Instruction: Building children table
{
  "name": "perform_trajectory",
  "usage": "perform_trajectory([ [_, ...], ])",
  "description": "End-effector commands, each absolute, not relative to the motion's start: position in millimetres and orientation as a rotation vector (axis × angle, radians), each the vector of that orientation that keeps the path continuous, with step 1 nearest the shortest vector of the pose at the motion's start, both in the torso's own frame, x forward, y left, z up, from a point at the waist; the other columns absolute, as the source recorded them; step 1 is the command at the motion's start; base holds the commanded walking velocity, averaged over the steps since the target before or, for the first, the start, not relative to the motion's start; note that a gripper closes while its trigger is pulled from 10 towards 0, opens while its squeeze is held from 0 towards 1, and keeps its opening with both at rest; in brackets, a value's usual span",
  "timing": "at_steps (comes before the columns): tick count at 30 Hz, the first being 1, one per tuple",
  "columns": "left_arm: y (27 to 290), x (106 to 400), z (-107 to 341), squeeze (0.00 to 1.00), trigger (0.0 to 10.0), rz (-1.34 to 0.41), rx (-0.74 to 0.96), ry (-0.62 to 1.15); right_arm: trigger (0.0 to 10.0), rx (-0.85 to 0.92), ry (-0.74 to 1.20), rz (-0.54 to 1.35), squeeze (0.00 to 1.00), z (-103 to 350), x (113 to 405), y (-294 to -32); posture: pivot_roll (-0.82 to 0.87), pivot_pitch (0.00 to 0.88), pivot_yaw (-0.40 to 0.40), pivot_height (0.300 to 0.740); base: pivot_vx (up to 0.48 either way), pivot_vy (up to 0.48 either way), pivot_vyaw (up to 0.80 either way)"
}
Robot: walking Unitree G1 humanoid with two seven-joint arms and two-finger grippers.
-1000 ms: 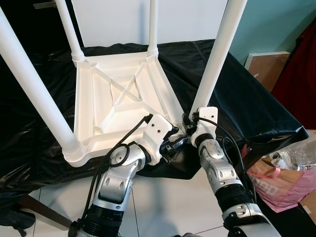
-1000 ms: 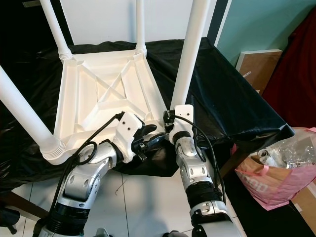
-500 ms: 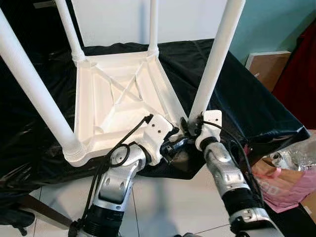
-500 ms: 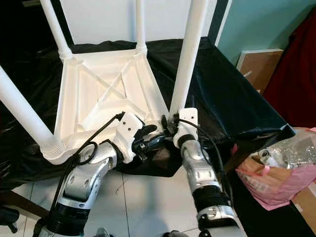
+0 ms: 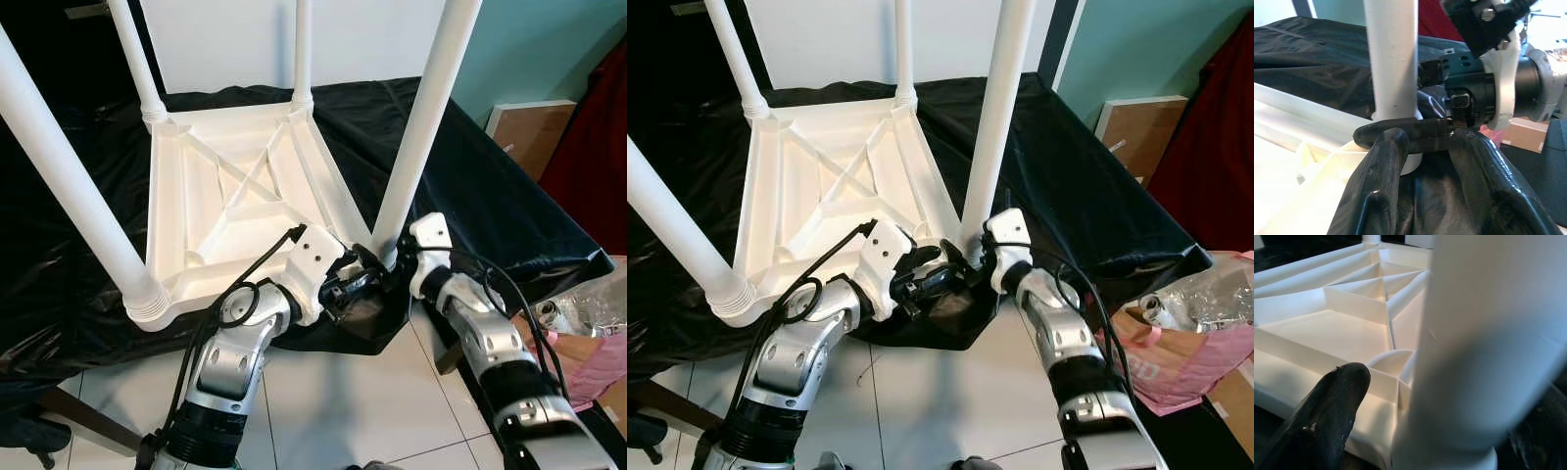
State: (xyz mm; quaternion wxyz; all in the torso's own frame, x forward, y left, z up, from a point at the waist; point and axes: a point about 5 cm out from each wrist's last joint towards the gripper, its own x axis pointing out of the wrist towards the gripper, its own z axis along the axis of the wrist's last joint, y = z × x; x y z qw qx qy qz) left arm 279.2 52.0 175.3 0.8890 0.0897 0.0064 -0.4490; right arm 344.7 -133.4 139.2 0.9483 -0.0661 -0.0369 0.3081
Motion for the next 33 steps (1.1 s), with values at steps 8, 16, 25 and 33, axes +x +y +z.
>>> perform_trajectory([
  [8,56.2,283.7,177.0,0.0,10.0,-0.837,0.196,0.0,0.0,-0.17,-0.011,0.682,0.0,129.6,351.0,-129.9,0.0,0.054,-0.043,0.74,0.0,0.0,0.0],
  [16,58.2,281.9,176.0,0.0,10.0,-0.826,0.195,0.005,0.0,-0.156,0.013,0.673,0.0,122.9,350.5,-135.5,0.0,0.055,-0.043,0.74,0.0,0.0,0.0],
  [25,57.8,281.1,175.6,0.0,10.0,-0.831,0.195,0.007,10.0,-0.089,0.031,0.525,0.0,117.1,353.0,-141.1,0.0,0.06,-0.04,0.74,0.0,0.0,0.0],
  [33,56.6,280.6,174.7,0.0,10.0,-0.835,0.191,0.009,10.0,0.008,0.043,0.356,0.0,111.3,350.8,-132.5,-0.01,0.062,-0.042,0.74,0.0,0.0,0.0],
])
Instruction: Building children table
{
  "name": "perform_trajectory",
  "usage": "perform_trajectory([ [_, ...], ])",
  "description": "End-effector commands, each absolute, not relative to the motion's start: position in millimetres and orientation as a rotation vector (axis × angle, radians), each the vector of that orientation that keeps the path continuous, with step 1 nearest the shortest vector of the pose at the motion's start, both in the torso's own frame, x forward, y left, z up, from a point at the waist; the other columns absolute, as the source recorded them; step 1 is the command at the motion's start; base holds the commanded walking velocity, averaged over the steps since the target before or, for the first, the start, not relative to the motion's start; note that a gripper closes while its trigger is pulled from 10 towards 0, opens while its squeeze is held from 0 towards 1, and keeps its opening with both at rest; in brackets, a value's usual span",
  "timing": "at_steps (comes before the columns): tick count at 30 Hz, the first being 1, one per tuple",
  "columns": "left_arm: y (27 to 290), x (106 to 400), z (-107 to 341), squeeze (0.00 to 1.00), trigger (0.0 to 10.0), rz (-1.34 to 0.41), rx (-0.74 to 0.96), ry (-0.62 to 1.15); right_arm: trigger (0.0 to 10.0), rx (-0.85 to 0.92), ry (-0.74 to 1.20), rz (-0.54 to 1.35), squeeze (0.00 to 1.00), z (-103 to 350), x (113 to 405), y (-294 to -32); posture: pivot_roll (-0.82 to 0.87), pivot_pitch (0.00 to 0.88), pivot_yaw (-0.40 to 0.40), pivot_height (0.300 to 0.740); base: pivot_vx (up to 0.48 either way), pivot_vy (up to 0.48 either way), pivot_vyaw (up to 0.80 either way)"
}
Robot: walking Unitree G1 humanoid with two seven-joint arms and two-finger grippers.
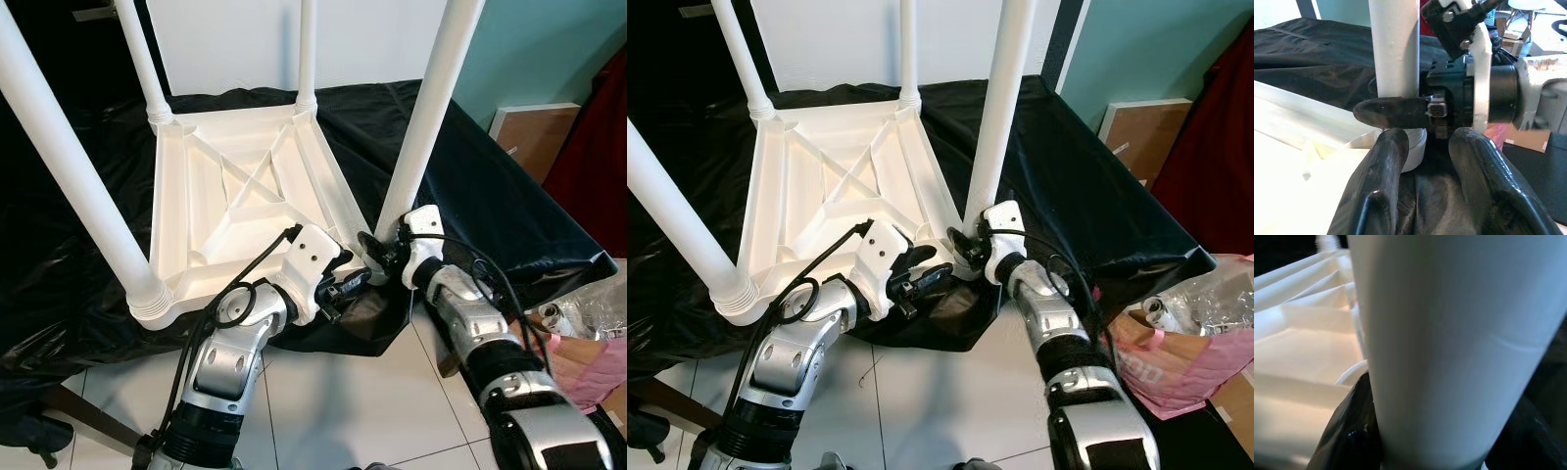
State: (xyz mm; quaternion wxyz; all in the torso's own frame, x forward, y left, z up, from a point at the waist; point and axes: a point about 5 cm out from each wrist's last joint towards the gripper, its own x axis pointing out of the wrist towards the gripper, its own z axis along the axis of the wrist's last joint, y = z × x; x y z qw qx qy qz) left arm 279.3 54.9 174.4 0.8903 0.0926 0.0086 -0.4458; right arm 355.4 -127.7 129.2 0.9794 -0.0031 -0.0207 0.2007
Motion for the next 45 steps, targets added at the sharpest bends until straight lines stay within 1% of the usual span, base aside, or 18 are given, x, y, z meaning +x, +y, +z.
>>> perform_trajectory([
  [1,56.4,280.6,174.5,0.0,10.0,-0.836,0.19,0.009,10.0,0.03,0.047,0.3,0.0,109.9,349.5,-128.6,-0.01,0.06,-0.044,0.74,0.0,0.0,0.0],
  [3,56.3,280.5,174.4,0.0,10.0,-0.836,0.189,0.01,10.0,0.043,0.05,0.264,0.0,109.0,348.6,-126.2,-0.01,0.06,-0.044,0.74,0.0,0.0,0.0],
  [4,56.2,280.3,174.1,0.0,10.0,-0.837,0.188,0.01,10.0,0.061,0.048,0.21,0.0,108.3,347.6,-123.8,-0.01,0.059,-0.045,0.74,0.0,0.0,0.0],
  [6,56.2,280.3,174.1,0.0,10.0,-0.837,0.188,0.01,10.0,0.061,0.048,0.21,0.0,108.3,347.6,-123.8,-0.01,0.059,-0.045,0.74,0.0,0.0,0.0],
  [7,55.8,279.9,173.8,0.0,10.0,-0.838,0.187,0.01,10.0,0.084,0.046,0.121,0.0,107.4,346.5,-122.0,-0.01,0.058,-0.047,0.74,0.0,0.0,0.0],
  [8,55.8,279.9,173.8,0.0,10.0,-0.838,0.187,0.01,10.0,0.084,0.046,0.121,0.0,107.4,346.5,-122.0,-0.01,0.058,-0.047,0.74,0.0,0.0,0.0],
  [9,55.3,279.7,173.5,0.0,10.0,-0.84,0.187,0.011,10.0,0.102,0.035,0.039,0.0,107.4,345.0,-119.6,-0.01,0.057,-0.047,0.74,0.0,0.0,0.0],
  [10,55.3,279.7,173.5,0.0,10.0,-0.84,0.187,0.011,10.0,0.102,0.035,0.039,0.0,107.4,345.0,-119.6,-0.01,0.057,-0.047,0.74,0.0,0.0,0.0],
  [11,54.8,279.6,173.4,0.0,10.0,-0.841,0.186,0.011,10.0,0.128,0.035,0.02,0.0,107.7,343.8,-113.1,-0.01,0.055,-0.048,0.74,0.0,0.0,0.0],
  [15,54.2,279.5,173.4,0.0,10.0,-0.842,0.185,0.01,10.0,0.142,0.028,0.025,0.0,109.7,343.2,-108.7,-0.01,0.049,-0.05,0.74,0.0,0.0,0.0],
  [33,53.9,279.7,172.5,0.0,10.0,-0.848,0.188,0.011,10.0,0.133,0.02,0.002,0.0,112.9,340.7,-106.1,-0.01,0.038,-0.044,0.74,0.0,0.0,0.0],
  [34,53.7,279.8,172.7,0.0,10.0,-0.849,0.189,0.01,10.0,0.128,0.003,0.009,0.52,115.1,340.8,-106.4,-0.01,0.037,-0.044,0.74,0.0,0.0,0.0],
  [35,53.4,279.3,172.9,0.0,10.0,-0.852,0.191,0.009,10.0,0.133,-0.044,0.065,1.0,121.6,341.6,-109.4,-0.01,0.038,-0.041,0.74,0.0,0.0,0.0],
  [39,53.3,278.3,172.2,0.0,10.0,-0.855,0.193,0.011,10.0,0.125,-0.072,0.124,1.0,125.0,340.7,-112.3,-0.01,0.038,-0.04,0.74,0.0,0.0,0.0],
  [41,53.3,278.3,172.2,0.0,10.0,-0.855,0.193,0.011,10.0,0.125,-0.072,0.124,1.0,125.0,340.7,-112.3,-0.01,0.038,-0.04,0.74,0.0,0.0,0.0],
  [44,54.0,278.2,172.0,0.0,10.0,-0.855,0.195,0.012,10.0,0.095,-0.102,0.217,1.0,127.0,336.7,-122.8,-0.01,0.041,-0.039,0.74,0.0,0.0,0.0],
  [45,54.0,278.2,172.0,0.0,10.0,-0.855,0.195,0.012,10.0,0.095,-0.102,0.217,1.0,127.0,336.7,-122.8,-0.01,0.041,-0.039,0.74,0.0,0.0,0.0],
])
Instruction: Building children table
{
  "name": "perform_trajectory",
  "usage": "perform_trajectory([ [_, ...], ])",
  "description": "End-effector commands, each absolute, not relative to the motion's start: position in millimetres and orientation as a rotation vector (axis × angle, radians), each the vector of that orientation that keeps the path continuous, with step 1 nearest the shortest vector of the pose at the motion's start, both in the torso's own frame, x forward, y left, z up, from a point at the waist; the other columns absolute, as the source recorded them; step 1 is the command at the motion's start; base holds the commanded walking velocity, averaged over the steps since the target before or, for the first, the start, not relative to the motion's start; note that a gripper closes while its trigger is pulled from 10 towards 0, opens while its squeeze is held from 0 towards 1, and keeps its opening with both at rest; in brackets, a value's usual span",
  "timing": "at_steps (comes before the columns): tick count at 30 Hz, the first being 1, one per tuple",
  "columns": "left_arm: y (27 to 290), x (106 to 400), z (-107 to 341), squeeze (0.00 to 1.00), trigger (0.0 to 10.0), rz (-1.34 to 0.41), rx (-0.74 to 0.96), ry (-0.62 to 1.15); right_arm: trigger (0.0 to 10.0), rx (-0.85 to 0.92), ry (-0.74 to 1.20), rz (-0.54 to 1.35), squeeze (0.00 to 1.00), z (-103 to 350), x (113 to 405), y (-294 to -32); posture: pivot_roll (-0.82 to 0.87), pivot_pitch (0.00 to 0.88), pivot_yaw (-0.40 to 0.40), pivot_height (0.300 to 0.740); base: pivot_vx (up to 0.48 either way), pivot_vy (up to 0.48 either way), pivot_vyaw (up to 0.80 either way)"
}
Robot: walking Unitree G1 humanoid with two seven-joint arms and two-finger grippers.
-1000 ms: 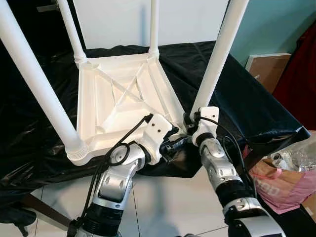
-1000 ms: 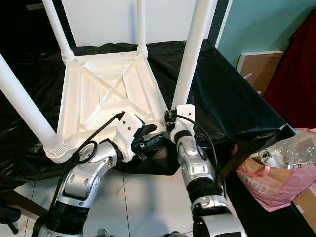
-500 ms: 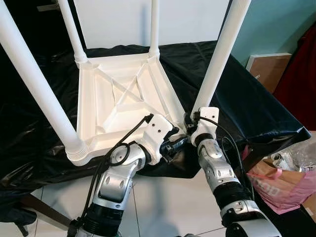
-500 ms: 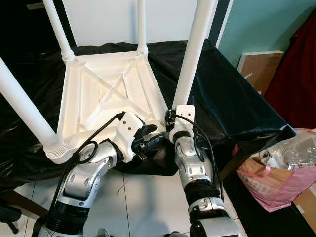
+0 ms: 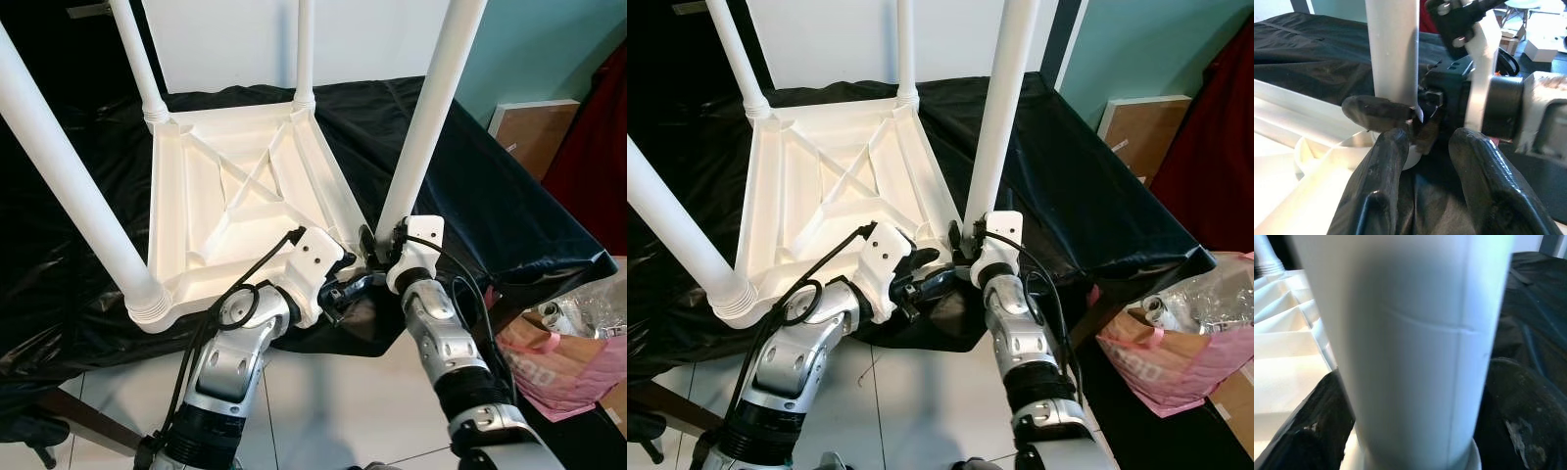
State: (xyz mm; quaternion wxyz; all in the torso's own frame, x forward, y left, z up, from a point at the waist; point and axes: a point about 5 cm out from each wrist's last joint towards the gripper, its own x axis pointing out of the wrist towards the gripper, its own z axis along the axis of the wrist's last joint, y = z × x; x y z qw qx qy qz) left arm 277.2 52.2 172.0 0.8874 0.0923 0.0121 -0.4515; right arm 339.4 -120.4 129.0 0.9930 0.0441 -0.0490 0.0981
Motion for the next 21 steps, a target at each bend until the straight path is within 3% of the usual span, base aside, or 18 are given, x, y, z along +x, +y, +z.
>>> perform_trajectory([
  [1,54.4,277.9,172.1,0.0,10.0,-0.855,0.195,0.012,10.0,0.09,-0.1,0.253,1.0,126.4,335.6,-126.7,-0.01,0.043,-0.037,0.74,0.0,0.0,0.0],
  [4,54.4,277.9,172.1,0.0,10.0,-0.855,0.195,0.012,10.0,0.09,-0.1,0.253,1.0,126.4,335.6,-126.7,-0.01,0.043,-0.037,0.74,0.0,0.0,0.0],
  [5,54.6,277.3,171.6,0.0,10.0,-0.857,0.198,0.014,10.0,0.079,-0.1,0.293,0.71,126.2,334.9,-131.2,-0.01,0.044,-0.035,0.74,0.0,0.0,0.0],
  [6,55.2,276.6,171.4,0.0,10.0,-0.861,0.199,0.016,10.0,0.061,-0.097,0.355,0.0,126.5,334.9,-134.8,-0.01,0.048,-0.031,0.74,0.0,0.0,0.0],
  [15,53.9,275.4,172.7,0.0,10.0,-0.882,0.204,0.007,10.0,-0.052,-0.058,0.668,0.0,128.8,341.4,-132.8,-0.01,0.057,-0.031,0.74,0.0,0.0,0.0],
  [21,53.6,275.9,172.8,0.0,10.0,-0.879,0.212,0.007,10.0,-0.106,-0.048,0.709,0.0,133.7,351.4,-129.0,0.0,0.06,-0.036,0.74,0.0,0.0,0.0],
])
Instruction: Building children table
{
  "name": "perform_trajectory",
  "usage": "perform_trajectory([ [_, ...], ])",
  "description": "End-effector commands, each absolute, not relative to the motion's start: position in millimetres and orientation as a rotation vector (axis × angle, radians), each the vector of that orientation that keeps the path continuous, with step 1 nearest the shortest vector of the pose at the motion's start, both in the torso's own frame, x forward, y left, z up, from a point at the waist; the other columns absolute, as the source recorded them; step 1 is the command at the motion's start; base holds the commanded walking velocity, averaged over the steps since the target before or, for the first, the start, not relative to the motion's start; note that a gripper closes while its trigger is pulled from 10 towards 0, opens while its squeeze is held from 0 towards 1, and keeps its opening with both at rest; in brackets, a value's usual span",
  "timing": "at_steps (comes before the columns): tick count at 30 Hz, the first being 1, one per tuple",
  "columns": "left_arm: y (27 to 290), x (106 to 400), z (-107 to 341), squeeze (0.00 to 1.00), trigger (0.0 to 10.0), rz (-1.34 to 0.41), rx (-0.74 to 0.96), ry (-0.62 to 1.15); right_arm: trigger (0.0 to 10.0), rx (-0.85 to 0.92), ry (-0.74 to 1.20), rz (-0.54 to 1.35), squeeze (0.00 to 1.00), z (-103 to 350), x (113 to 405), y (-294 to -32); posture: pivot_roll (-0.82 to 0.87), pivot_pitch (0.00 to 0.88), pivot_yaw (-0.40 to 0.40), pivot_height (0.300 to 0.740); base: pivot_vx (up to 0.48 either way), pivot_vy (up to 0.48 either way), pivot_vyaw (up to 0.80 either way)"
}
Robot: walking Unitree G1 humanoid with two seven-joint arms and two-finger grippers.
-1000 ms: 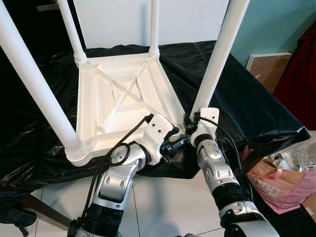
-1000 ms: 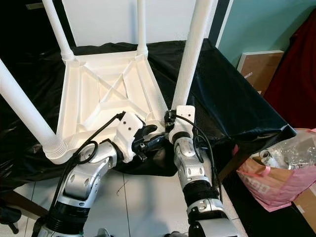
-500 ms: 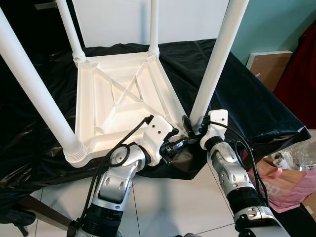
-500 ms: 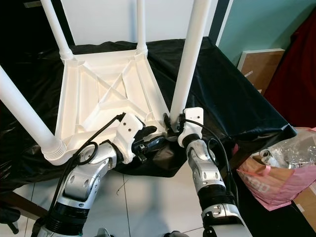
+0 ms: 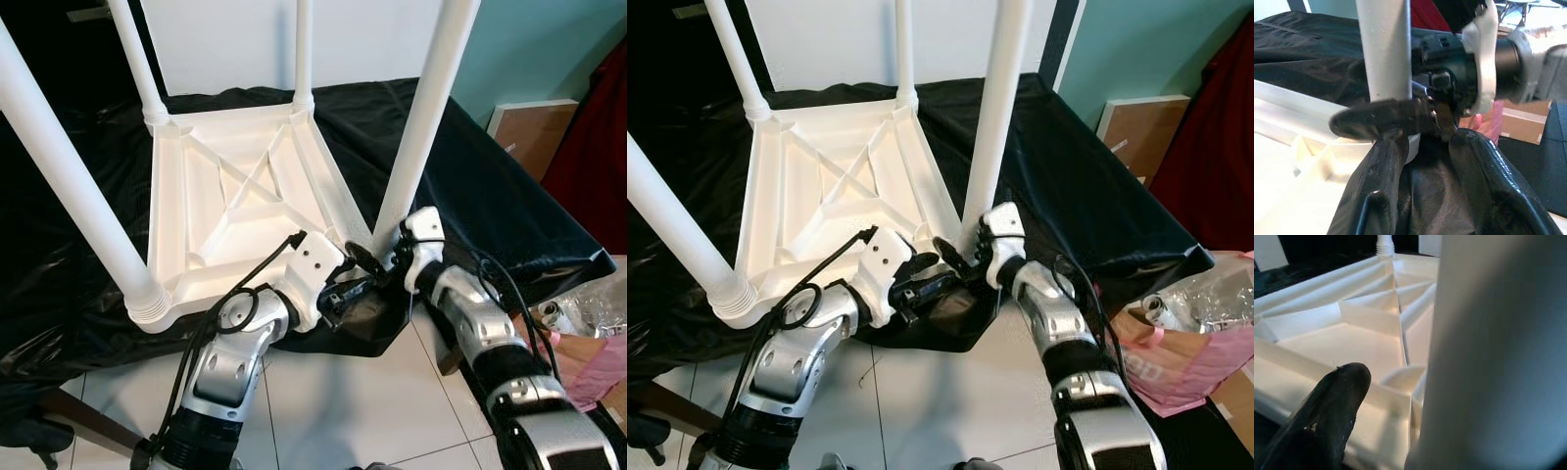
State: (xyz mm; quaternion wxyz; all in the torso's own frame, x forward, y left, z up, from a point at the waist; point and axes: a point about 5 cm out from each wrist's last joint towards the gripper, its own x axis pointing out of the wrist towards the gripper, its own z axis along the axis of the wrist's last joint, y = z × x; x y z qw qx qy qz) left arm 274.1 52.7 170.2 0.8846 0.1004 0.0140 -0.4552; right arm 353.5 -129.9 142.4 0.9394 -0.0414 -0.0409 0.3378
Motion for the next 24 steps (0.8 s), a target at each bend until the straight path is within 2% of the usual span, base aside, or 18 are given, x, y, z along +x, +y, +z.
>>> perform_trajectory([
  [1,54.2,275.5,172.6,0.0,10.0,-0.876,0.213,0.008,10.0,-0.112,-0.046,0.708,0.0,134.6,353.7,-127.4,0.0,0.061,-0.039,0.74,0.0,0.0,0.0],
  [4,54.7,274.9,172.3,0.0,10.0,-0.87,0.215,0.01,10.0,-0.124,-0.045,0.711,0.0,136.4,357.8,-123.8,0.01,0.063,-0.043,0.74,0.0,0.0,0.0],
  [5,54.7,275.1,172.2,0.0,10.0,-0.868,0.216,0.011,8.0,-0.131,-0.041,0.712,0.0,136.6,359.1,-122.6,0.01,0.063,-0.043,0.74,0.0,0.0,0.0],
  [6,54.7,275.6,172.4,0.0,10.0,-0.865,0.216,0.012,0.6,-0.135,-0.038,0.711,0.0,136.3,359.9,-122.2,0.01,0.065,-0.047,0.74,0.0,0.0,0.0],
  [7,54.7,275.6,172.4,0.0,10.0,-0.865,0.216,0.012,0.6,-0.135,-0.038,0.711,0.0,136.3,359.9,-122.2,0.01,0.065,-0.047,0.74,0.0,0.0,0.0],
  [8,55.5,276.0,173.0,0.0,10.0,-0.859,0.217,0.011,0.0,-0.137,-0.035,0.716,0.0,135.2,359.9,-123.3,0.02,0.064,-0.051,0.74,0.0,0.0,0.0],
  [17,55.9,276.5,171.8,0.0,10.0,-0.845,0.225,0.012,0.0,-0.142,-0.025,0.708,0.0,129.3,360.2,-134.5,0.02,0.06,-0.053,0.74,0.0,0.0,0.0],
  [18,55.7,276.0,171.4,0.0,10.0,-0.847,0.229,0.013,10.0,-0.136,-0.02,0.697,0.0,128.1,360.1,-136.1,0.02,0.064,-0.053,0.74,0.0,0.0,0.0],
  [24,56.0,275.6,170.8,0.0,10.0,-0.846,0.235,0.018,10.0,-0.11,-0.008,0.656,0.0,124.1,358.8,-139.9,0.02,0.069,-0.05,0.74,0.0,0.0,0.0],
])
